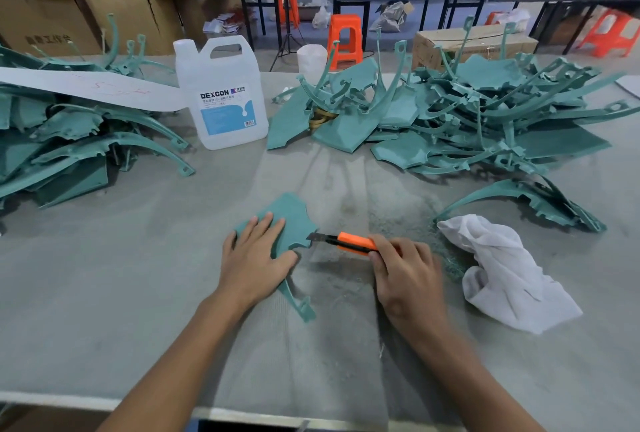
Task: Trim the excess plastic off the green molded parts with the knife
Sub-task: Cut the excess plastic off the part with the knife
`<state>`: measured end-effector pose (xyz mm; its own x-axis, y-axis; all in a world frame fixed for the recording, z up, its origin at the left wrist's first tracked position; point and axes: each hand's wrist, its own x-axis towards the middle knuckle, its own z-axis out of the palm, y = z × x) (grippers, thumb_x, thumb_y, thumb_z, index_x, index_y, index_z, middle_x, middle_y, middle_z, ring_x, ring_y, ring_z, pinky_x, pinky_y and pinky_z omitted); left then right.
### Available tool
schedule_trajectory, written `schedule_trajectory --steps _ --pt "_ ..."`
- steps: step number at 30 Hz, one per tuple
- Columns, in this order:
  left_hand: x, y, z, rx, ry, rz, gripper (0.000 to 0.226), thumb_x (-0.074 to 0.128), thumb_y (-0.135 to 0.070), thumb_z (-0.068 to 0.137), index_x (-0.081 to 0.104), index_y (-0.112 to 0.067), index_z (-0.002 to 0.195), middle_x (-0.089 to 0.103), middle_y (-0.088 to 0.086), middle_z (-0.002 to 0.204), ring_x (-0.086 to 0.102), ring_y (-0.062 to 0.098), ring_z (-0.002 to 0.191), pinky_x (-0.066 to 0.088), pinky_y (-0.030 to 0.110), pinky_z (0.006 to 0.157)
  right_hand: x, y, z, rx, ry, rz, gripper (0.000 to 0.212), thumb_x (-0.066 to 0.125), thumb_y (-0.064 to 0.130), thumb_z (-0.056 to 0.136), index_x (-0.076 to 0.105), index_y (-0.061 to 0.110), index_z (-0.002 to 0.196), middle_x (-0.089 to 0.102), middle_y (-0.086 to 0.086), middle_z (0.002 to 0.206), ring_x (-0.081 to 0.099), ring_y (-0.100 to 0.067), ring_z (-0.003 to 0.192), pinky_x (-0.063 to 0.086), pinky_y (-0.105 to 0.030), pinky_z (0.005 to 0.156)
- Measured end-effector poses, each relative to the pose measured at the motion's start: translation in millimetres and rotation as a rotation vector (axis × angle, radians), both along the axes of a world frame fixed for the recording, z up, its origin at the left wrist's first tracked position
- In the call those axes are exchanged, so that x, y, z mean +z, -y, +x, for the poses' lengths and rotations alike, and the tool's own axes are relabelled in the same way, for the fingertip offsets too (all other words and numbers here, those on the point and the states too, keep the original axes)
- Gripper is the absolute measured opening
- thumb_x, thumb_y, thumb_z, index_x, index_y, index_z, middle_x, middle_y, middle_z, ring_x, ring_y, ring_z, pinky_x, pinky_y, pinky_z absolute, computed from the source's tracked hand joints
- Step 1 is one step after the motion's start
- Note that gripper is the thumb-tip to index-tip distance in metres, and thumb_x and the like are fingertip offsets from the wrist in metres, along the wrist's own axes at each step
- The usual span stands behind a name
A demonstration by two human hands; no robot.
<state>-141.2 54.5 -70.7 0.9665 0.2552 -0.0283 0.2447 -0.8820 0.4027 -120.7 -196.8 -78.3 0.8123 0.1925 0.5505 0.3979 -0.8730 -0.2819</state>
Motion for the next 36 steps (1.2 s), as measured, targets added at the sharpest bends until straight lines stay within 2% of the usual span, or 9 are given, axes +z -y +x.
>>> schedule_trajectory --steps 4,9,14,20,23,28,31,34,36 --pt "-2 4 2 0.023 0.015 0.018 0.096 0.019 -0.069 0.067 0.027 -0.038 0.157 0.013 -0.013 0.167 0.004 0.008 0.154 0.001 0.042 0.124 3 5 3 -0.031 -0.003 0.104 0.04 0.044 0.037 0.098 0.071 0.018 0.12 0.068 -0.003 0.098 0.058 -0.036 0.085 0.049 -0.045 0.076" --pt "-1 4 2 0.021 0.009 0.017 0.096 0.018 -0.069 0.066 0.026 -0.038 0.157 0.012 -0.014 0.167 0.003 0.008 0.154 0.0 0.042 0.124 2 0 3 0.052 -0.131 0.021 0.029 0.058 0.031 0.099 0.07 0.02 0.123 0.07 -0.006 0.103 0.058 -0.037 0.089 0.05 -0.046 0.078" --pt "0 5 1 0.021 0.009 0.022 0.095 0.018 -0.069 0.067 0.025 -0.038 0.157 0.011 -0.014 0.167 0.003 0.008 0.154 0.0 0.042 0.124 1 2 4 0.038 -0.069 0.073 0.034 0.056 0.03 0.095 0.072 0.016 0.122 0.07 -0.007 0.1 0.058 -0.038 0.084 0.052 -0.047 0.076" --pt "-1 4 1 0.014 0.002 0.02 0.095 0.017 -0.068 0.067 0.024 -0.039 0.157 0.01 -0.016 0.167 0.002 0.007 0.154 -0.001 0.041 0.124 3 0 7 0.0 -0.17 0.061 0.029 0.066 0.024 0.097 0.071 0.016 0.124 0.07 -0.012 0.102 0.06 -0.042 0.088 0.051 -0.049 0.081" --pt "-1 3 -1 0.001 0.007 0.015 0.094 0.018 -0.068 0.068 0.024 -0.039 0.158 0.01 -0.016 0.167 0.002 0.006 0.154 -0.001 0.04 0.124 5 2 11 -0.079 -0.212 0.068 0.029 0.061 0.027 0.1 0.069 0.017 0.125 0.069 -0.012 0.104 0.058 -0.041 0.092 0.049 -0.049 0.084" --pt "0 4 -3 -0.01 0.005 0.015 0.094 0.017 -0.067 0.069 0.023 -0.039 0.158 0.009 -0.016 0.167 0.001 0.006 0.154 -0.002 0.04 0.124 5 2 8 -0.019 -0.216 0.065 0.03 0.062 0.026 0.099 0.069 0.017 0.127 0.07 -0.012 0.106 0.058 -0.041 0.092 0.05 -0.049 0.085" --pt "1 6 -4 -0.022 -0.005 0.011 0.093 0.015 -0.067 0.07 0.02 -0.038 0.158 0.006 -0.016 0.167 -0.001 0.007 0.154 -0.003 0.04 0.125 6 4 10 -0.078 -0.255 0.076 0.03 0.057 0.03 0.101 0.068 0.019 0.127 0.069 -0.011 0.108 0.056 -0.04 0.095 0.048 -0.047 0.085" --pt "3 6 -6 -0.036 -0.015 0.019 0.091 0.013 -0.065 0.073 0.014 -0.038 0.159 0.0 -0.014 0.168 -0.006 0.007 0.154 -0.005 0.041 0.125 6 2 5 0.008 -0.235 0.111 0.031 0.064 0.025 0.098 0.07 0.017 0.127 0.071 -0.01 0.105 0.058 -0.04 0.092 0.05 -0.049 0.084" --pt "3 4 -9 -0.071 -0.017 0.037 0.088 0.015 -0.066 0.077 0.005 -0.038 0.16 -0.008 -0.01 0.168 -0.012 0.009 0.153 -0.006 0.04 0.125 5 3 7 -0.022 -0.222 0.154 0.03 0.064 0.024 0.098 0.07 0.016 0.126 0.07 -0.011 0.105 0.058 -0.041 0.092 0.049 -0.049 0.084"
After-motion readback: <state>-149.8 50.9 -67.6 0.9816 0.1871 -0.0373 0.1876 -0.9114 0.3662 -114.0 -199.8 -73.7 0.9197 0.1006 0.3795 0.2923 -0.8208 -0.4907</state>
